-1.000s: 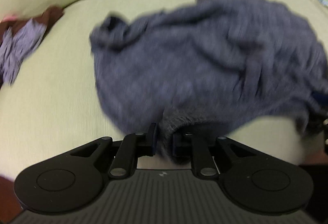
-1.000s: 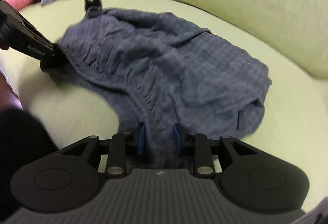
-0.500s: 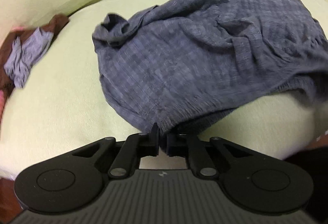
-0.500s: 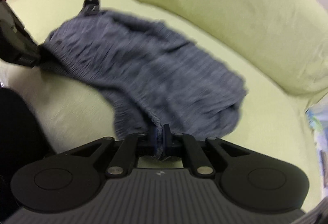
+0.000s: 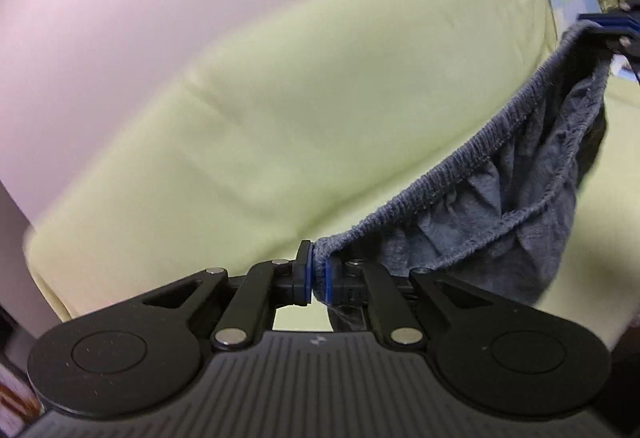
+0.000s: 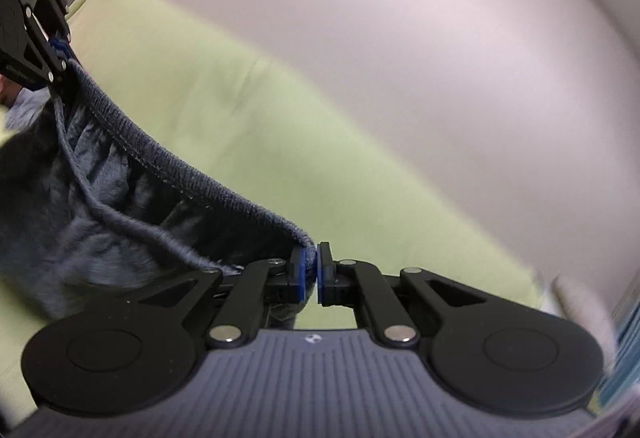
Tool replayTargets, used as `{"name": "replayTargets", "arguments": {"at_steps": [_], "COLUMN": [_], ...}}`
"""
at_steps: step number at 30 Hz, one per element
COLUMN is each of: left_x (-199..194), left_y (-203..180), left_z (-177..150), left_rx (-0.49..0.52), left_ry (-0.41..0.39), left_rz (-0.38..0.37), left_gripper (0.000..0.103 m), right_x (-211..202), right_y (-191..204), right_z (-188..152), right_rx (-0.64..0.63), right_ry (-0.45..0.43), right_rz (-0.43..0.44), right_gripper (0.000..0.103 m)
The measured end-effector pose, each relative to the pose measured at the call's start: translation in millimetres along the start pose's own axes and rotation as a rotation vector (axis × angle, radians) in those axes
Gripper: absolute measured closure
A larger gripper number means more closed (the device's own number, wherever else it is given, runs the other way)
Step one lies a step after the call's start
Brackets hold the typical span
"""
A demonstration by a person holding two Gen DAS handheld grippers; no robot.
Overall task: Fold clothes
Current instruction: 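Lift the waistband with both grippers, stretch it, and lay the pants down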
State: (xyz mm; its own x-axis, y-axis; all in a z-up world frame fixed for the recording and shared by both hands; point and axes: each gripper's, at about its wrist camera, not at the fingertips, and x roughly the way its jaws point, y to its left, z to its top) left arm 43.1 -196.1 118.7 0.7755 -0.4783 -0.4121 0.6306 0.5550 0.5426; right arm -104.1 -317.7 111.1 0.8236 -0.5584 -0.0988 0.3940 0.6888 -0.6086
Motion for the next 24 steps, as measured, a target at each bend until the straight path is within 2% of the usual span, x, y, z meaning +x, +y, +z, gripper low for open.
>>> {"name": "replayTargets", "arguments": {"at_steps": [3, 6, 7, 9, 12, 13, 16, 19, 21, 24], "left_x": [-3.1, 27.8, 50.2, 80.9, 100.4, 98.3, 84.1, 76.8, 76.3, 102.4], "left_y": [10.8, 13.3, 10.7, 6.2, 5.4, 9.4, 17.7, 3.4, -17.4, -79.2], "left_z": [20.6, 33.5, 37.3, 46.0, 64.9, 77.6, 92.9, 74.1, 49.0, -29.3], "left_rx": [0.025, 0.019, 0.019, 0.033, 0.045, 0.031, -0.024, -0.051, -0.050, -0.041], "left_ry": [-0.020, 0.046, 0.085, 0.117, 0.104, 0.069, -0.005, -0.004, 0.021, 0.185], "left_rz": [0.012, -0.022, -0.033, -0.001, 0.069, 0.097, 0.112, 0.081, 0.054, -0.031], "left_gripper": [0.093, 0.092, 0.091, 0.089, 0.090, 0.090, 0.090, 0.087, 0.087, 0.086], "right_x": [4.2, 34.9, 53.2, 88.1, 120.9, 124.6, 127.2, 117.9, 102.0, 74.5], "right_y": [-26.6, -44.1, -46.7, -48.8, -56.1, -61.3, -78.3, -83.8, -73.1, -28.6], "right_z": [21.1, 26.4, 24.6, 20.1, 29.6, 36.6, 53.2, 40.3, 18.1, -34.5], "right_rx": [-0.003, 0.041, 0.047, 0.041, 0.010, 0.002, -0.017, -0.024, -0.044, -0.091], "right_ry": [-0.014, 0.049, 0.081, 0.121, 0.088, 0.065, 0.002, 0.008, 0.035, 0.124], "right_rz": [-0.011, 0.073, 0.105, 0.132, 0.072, 0.047, -0.024, -0.028, 0.000, 0.083], "right_gripper": [0.101, 0.101, 0.101, 0.101, 0.101, 0.101, 0.101, 0.101, 0.100, 0.100]}}
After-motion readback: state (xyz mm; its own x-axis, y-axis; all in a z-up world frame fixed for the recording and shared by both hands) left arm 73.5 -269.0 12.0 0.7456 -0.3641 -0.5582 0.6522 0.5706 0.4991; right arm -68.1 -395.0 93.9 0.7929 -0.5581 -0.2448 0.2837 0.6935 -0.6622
